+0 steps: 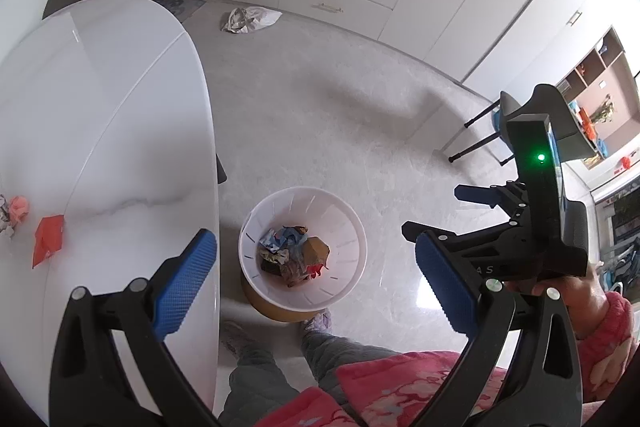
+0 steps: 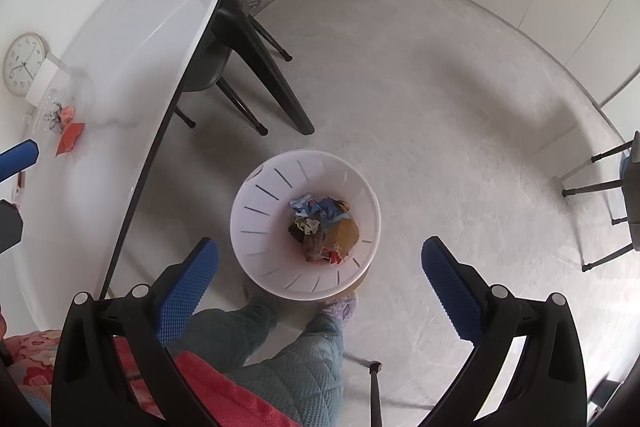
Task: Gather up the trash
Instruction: 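Move both open tools back to the table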
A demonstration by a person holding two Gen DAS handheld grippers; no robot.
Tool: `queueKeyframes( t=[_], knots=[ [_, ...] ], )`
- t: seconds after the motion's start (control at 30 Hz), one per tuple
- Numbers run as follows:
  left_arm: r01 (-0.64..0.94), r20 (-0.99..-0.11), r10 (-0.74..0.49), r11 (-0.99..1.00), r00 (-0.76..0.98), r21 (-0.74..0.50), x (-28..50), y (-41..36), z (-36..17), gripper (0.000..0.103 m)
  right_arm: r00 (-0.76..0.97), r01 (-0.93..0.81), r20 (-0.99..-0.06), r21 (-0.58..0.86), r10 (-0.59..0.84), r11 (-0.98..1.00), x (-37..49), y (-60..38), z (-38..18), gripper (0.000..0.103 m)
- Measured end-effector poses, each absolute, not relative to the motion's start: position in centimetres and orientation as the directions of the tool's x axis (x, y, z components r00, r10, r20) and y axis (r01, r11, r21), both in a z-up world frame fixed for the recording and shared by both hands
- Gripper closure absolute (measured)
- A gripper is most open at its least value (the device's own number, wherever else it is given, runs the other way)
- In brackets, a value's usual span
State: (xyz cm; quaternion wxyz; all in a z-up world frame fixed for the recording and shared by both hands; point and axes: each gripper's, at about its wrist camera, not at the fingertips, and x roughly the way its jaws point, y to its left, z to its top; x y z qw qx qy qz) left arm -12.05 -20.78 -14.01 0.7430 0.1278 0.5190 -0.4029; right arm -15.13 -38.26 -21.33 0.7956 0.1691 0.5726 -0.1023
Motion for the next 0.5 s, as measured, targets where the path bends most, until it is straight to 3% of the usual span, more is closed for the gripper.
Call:
queueKeyframes(
  t=[0.5],
  knots=[
    [0.632, -0.854, -0.485, 0.725, 0.187, -0.273, -9.9, -16.0, -12.9, 0.008, 0.326, 0.269, -0.944, 0.145, 0.052, 0.952, -12.2, -34.8, -20.7, 0.002]
  ],
)
